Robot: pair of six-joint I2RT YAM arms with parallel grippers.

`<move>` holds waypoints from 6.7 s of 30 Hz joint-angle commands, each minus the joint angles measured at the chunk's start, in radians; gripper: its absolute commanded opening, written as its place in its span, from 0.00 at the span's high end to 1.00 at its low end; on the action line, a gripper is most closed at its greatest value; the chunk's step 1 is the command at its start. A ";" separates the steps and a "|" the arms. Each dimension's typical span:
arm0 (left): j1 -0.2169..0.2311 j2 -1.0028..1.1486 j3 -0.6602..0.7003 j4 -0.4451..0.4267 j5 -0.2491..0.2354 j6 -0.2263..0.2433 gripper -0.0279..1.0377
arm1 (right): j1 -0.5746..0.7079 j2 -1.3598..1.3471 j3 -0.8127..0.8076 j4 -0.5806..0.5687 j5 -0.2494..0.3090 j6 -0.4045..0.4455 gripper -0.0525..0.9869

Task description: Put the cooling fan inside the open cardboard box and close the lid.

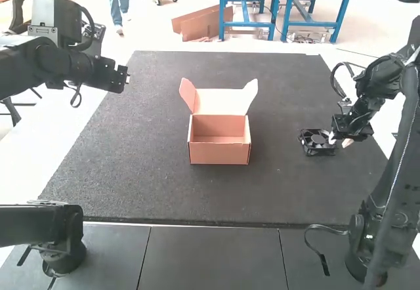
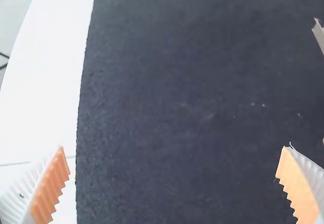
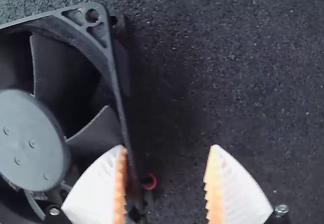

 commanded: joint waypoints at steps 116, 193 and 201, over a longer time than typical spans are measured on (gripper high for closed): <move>-0.112 0.213 -0.048 0.291 0.062 -0.121 0.06 | 0.620 -0.478 0.026 0.271 -0.068 0.495 0.08; -0.169 0.790 0.293 0.452 0.388 -0.266 0.06 | 0.445 0.027 0.451 0.042 -0.329 0.342 0.78; -0.169 0.791 0.291 0.443 0.388 -0.266 0.06 | 0.452 0.019 0.458 0.044 -0.318 0.317 0.82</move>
